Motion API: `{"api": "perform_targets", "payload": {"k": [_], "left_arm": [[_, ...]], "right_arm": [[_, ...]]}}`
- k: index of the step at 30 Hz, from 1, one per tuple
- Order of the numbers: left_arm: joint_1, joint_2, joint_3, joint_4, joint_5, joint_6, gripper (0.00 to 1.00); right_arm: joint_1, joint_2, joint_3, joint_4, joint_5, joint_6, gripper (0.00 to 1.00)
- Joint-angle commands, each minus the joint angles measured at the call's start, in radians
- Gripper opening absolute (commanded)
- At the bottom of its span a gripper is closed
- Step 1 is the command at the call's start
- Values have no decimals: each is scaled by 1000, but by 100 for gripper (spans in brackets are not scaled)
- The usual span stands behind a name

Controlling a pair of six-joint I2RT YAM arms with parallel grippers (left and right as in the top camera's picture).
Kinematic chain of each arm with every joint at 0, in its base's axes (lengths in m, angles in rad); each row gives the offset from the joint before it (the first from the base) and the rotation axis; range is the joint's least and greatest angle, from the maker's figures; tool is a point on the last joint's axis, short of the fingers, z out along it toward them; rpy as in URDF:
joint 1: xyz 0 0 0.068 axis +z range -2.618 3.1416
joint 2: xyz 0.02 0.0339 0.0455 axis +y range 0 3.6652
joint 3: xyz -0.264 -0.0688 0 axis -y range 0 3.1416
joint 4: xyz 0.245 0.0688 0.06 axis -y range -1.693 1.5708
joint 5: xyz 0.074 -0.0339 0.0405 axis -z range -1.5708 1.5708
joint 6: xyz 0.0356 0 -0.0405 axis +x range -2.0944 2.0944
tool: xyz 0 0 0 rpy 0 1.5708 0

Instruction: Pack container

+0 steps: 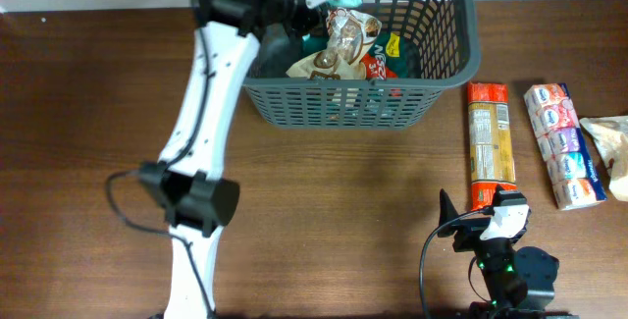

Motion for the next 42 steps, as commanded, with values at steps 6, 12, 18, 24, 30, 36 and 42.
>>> {"api": "perform_targets", "payload": {"k": [6,12,18,24,30,36,42], "left_arm": [[11,140,3,21,-42,-37,4],[24,150,3,21,-100,-143,81],[41,53,92,-50,-148,-292,85],[53,-188,192,-171,-153,-351,82],[105,-414,192,-311,-374,-510,82],[246,-467,192,-472,-391,-667,83],[377,-460,172,-584,-391,-713,99]], "right_arm": [[6,-7,-6,-1,-5,1,99],[6,-7,-6,-1,-5,1,99],[6,-7,-6,-1,-5,1,99],[6,-7,-6,-1,-5,1,99],[6,-7,-6,-1,-5,1,99],[6,-7,-6,-1,-5,1,99],[6,-7,-5,-2,-33,-2,99]]}}
